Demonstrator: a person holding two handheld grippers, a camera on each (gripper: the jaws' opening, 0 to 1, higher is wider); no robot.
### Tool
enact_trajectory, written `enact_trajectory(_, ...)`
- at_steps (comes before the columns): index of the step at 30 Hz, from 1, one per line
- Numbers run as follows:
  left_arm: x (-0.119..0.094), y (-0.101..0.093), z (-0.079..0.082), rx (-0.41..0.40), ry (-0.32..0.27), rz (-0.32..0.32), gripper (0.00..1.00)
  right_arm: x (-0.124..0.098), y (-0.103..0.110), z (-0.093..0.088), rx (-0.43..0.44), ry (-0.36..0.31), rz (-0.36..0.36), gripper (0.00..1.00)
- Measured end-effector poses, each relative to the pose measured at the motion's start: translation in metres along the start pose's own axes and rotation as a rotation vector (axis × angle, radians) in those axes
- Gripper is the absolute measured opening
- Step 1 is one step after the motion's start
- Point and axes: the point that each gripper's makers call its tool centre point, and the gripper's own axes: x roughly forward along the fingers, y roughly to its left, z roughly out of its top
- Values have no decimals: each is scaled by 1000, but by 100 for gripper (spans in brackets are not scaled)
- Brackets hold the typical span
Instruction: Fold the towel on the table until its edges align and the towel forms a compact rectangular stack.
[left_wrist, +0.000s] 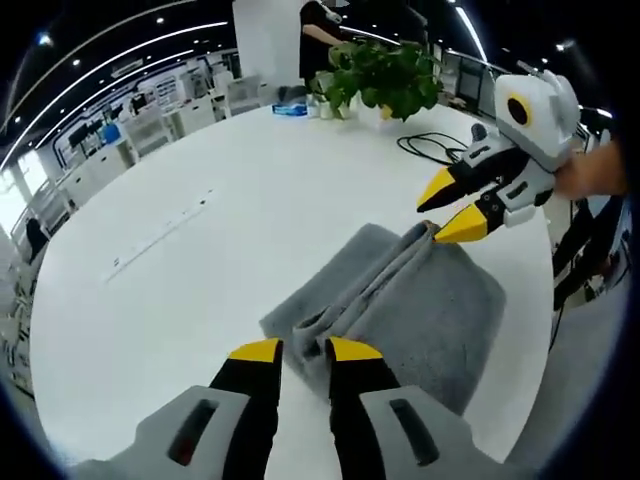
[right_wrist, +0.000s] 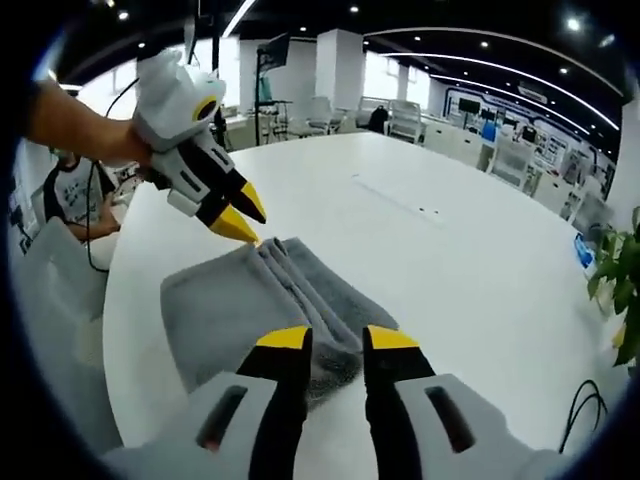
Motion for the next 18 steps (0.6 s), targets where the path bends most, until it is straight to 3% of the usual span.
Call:
enact_trajectory(5,-6,-6,-2,-1,-11,-9,20,-6,4,-4,26,-1,6,26)
enact_trajectory(8,-8,-3,1,6,-40,21,21,-9,8,-3,37,-6,4,28)
enact_trajectory(11,-11,-5,3,-5,-61,30,27,-11,12,-3,54,-12,-1,30)
enact_trajectory(18,-16,-15,-9,-26,-67,24,34,-13,21,-14,87,17,-6,34)
